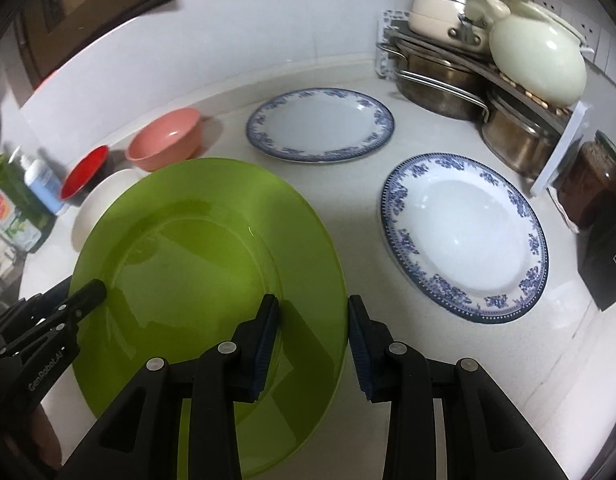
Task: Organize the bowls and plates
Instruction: 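Lift and carry the green plate toward the counter beside the sink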
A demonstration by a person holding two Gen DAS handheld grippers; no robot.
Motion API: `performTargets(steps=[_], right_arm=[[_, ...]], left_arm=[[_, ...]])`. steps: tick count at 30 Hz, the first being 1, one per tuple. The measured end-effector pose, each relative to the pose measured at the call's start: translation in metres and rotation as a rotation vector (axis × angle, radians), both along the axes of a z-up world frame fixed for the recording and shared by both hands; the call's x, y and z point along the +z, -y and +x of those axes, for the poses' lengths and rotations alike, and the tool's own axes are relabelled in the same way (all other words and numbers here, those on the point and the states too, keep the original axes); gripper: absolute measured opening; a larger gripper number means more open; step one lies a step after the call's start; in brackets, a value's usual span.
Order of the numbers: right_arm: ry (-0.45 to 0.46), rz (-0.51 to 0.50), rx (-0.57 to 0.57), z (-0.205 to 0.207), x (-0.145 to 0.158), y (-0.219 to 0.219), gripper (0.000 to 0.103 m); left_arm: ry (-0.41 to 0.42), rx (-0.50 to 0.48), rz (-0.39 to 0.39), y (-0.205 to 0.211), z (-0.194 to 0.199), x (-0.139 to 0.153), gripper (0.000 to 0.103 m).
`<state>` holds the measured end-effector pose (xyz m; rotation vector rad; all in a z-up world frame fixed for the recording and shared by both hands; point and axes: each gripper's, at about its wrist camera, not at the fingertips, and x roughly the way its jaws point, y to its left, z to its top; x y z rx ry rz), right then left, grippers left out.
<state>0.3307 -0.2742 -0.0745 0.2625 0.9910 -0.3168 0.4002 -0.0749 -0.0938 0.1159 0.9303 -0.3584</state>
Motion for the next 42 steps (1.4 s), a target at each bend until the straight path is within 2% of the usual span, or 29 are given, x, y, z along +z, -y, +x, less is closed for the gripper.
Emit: performTargets(steps=[18,31,42], right_arm=[[0.041,0.033,0.236,-0.006,0.011,-0.097,0.036],[0.004,0.066,0.392,0.007,-0.009,-0.163,0.036],[-0.068,0.074,0.436,0.024,-0.038,-0.189,0.036]], left_arm=[[0.040,0.264,0.025,-0.111,-0.055,0.009,0.036],[-0.008,0.396,0.055,-0.170,-0.067,-0.015,0.036],[-0.073,0.448,0.065,-0.191,-0.056,-0.045,0.037]])
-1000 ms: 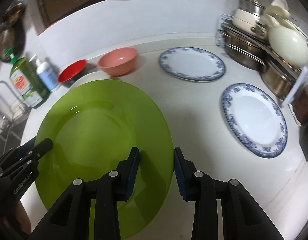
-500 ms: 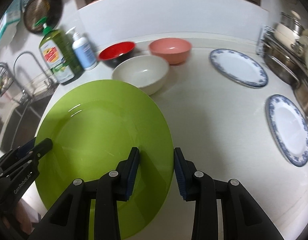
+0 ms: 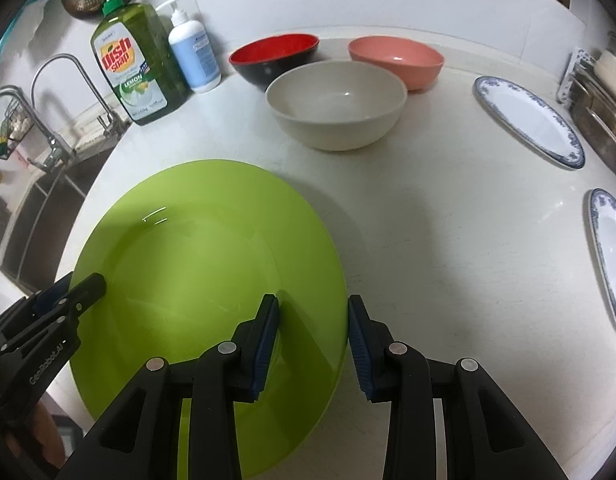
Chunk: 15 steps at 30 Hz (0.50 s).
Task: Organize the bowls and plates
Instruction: 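Lift and carry the green plate toward the counter beside the sink, then lower the green plate onto the counter and open both grippers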
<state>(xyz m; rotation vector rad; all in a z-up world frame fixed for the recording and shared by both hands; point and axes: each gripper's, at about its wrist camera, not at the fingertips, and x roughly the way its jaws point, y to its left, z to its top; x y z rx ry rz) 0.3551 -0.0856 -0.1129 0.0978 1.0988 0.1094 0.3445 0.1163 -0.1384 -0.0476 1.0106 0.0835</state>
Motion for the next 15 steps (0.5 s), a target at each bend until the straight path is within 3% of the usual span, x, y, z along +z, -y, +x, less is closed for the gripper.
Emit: performTargets(steps=[15], right_arm=[[-0.041,-0.006,0.023,0.013,-0.016,-0.013,0.036]], left_arm=[[-0.020,0.019,0.002,-0.008,0.009,-0.016,0.037]])
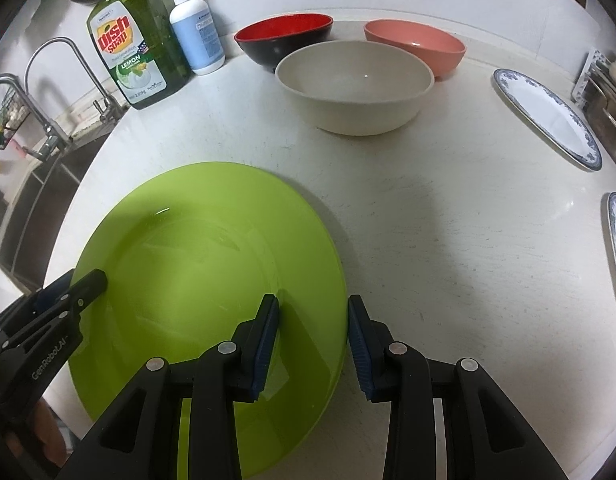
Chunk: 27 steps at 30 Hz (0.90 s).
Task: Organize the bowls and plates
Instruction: 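Lower the green plate onto the counter and open both grippers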
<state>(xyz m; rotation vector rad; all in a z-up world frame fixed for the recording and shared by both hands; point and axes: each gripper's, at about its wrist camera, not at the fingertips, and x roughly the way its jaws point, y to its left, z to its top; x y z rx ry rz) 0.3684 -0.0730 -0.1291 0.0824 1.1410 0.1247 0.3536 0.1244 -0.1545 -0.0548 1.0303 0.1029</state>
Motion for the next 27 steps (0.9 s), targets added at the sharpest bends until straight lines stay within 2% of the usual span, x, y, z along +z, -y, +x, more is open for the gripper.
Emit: performTargets(steps=[13,16,20,24,27], right_arm=[[-0.015,-0.004,0.001,0.000,-0.002,-0.001,0.036],[-0.010,0.000,0.000,0.000,-0.002,-0.001,0.037],[-0.006,0.006,-0.007,-0.001,-0.001,0.000,0.038],[0.030,-0.011,-0.018,-0.005,0.008,0.002,0.051],[0.053,-0.011,-0.025,-0.008,0.016,0.004,0.052]], left_arm=[[-0.032,-0.002,-0.001,-0.001,-0.001,-0.003,0.037],[-0.012,-0.007,0.013,0.000,-0.003,0.001,0.037],[0.005,-0.012,0.022,0.000,-0.004,0.008,0.047],[0.035,-0.023,0.029,0.003,-0.005,0.018,0.060],[0.064,-0.044,0.034,0.008,-0.006,0.028,0.067]])
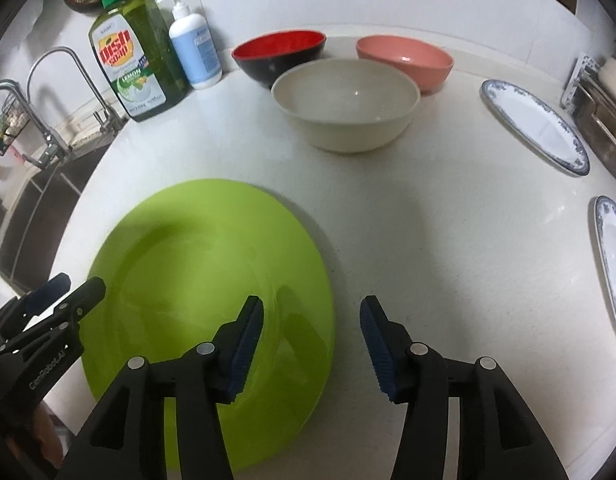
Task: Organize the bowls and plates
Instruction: 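Lower the green plate onto the counter and open both grippers, then move both tools to the rim of the large blue-floral plate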
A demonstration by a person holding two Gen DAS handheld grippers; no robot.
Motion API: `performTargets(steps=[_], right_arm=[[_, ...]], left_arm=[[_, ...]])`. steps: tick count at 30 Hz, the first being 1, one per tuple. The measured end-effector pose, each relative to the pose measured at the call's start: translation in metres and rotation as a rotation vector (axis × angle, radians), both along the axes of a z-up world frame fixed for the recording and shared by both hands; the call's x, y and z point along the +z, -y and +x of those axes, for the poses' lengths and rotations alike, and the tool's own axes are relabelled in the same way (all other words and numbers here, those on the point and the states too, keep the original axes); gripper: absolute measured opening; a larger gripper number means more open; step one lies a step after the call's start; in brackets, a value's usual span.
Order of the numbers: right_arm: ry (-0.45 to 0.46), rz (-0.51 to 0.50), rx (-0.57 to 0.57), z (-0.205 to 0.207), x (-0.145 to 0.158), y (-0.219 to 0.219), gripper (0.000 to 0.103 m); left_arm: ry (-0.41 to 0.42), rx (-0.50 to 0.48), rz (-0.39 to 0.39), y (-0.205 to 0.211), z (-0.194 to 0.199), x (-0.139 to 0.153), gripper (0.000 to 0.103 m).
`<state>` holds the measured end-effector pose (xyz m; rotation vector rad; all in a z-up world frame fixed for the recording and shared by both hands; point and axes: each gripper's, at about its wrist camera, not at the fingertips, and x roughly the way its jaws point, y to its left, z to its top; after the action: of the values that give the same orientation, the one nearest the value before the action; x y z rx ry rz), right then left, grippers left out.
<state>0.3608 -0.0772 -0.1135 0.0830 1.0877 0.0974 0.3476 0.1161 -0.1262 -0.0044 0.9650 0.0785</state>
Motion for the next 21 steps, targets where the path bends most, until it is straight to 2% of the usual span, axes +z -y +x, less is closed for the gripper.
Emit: performTargets(steps=[3,4,6,13,15,21], right_arm=[[0.020,0.013,-0.012,-0.004,0.009,0.006,0.052],[0.029,0.016,-0.019,-0.006,0.012,0.009,0.056],[0.045,0.018,-0.030,-0.010,0.018,0.014,0.063],[0.133,0.006,-0.105,-0.031,0.043,0.042,0.073],[0.151,0.004,-0.130,-0.036,0.049,0.052,0.074],[0.187,-0.015,-0.217,-0.055,0.062,0.085,0.074]], left_arm=[[0.037,-0.030,0.000,0.008,-0.001,0.012,0.074],[0.045,-0.039,-0.003,0.011,-0.001,0.015,0.076],[0.072,-0.057,-0.003,0.018,-0.002,0.024,0.087],[0.154,-0.139,0.007,0.051,-0.005,0.050,0.095],[0.174,-0.159,0.013,0.062,-0.004,0.056,0.100],[0.223,-0.243,0.015,0.099,-0.007,0.070,0.102]])
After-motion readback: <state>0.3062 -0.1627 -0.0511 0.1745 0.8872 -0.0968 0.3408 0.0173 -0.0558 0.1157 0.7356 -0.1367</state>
